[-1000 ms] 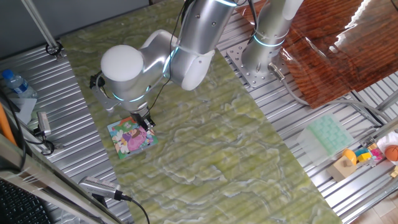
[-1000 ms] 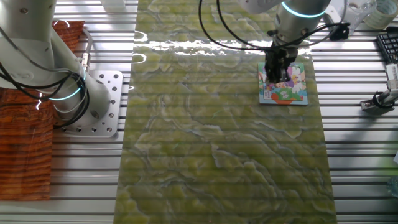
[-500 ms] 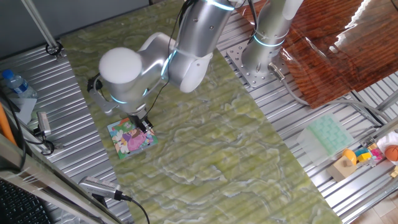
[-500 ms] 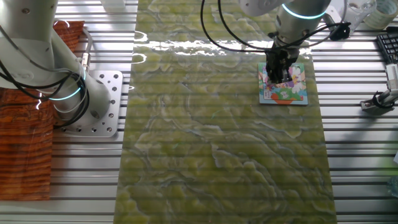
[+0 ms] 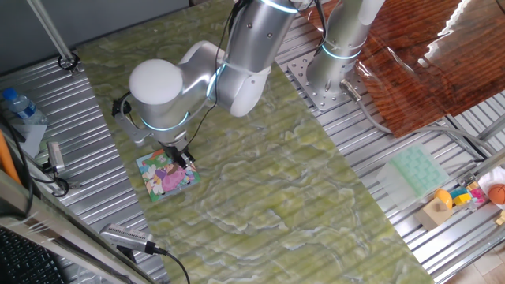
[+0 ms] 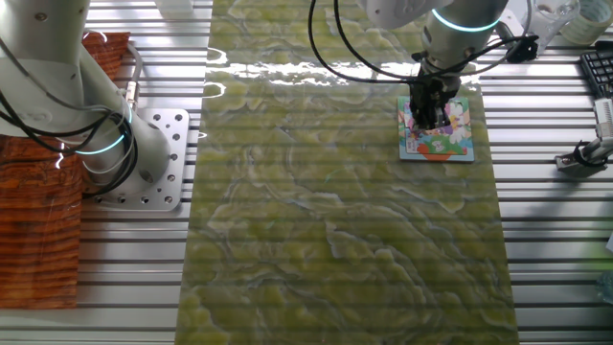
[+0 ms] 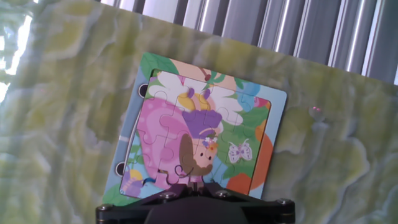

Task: Assemble one piece of a puzzle

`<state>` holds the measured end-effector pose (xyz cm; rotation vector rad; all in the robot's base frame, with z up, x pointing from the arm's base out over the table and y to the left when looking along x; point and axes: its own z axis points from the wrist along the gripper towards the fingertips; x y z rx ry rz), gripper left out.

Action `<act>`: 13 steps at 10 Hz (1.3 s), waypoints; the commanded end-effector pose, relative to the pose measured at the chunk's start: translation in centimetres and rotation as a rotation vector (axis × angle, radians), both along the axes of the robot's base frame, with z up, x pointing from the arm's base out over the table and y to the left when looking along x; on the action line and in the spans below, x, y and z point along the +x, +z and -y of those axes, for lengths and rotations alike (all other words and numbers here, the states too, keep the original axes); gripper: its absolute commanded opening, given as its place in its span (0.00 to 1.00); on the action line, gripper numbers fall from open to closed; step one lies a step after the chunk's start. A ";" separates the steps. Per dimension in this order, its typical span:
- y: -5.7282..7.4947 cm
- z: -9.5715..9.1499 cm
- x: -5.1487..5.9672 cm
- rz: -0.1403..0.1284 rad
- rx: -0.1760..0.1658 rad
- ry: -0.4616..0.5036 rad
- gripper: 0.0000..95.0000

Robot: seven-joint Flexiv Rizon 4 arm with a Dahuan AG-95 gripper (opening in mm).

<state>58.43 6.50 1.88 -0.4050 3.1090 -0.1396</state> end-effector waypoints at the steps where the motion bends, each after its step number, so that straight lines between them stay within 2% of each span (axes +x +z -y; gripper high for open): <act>1: 0.0 0.0 0.0 0.001 -0.001 0.003 0.00; 6: 0.0 0.0 0.0 -0.009 0.010 -0.006 0.00; 10: 0.5 -0.5 0.9 -0.024 0.039 -0.025 0.00; 12: 0.3 -0.7 1.1 -0.023 0.074 -0.056 0.00; 13: 0.3 -0.8 1.1 -0.024 0.073 -0.058 0.00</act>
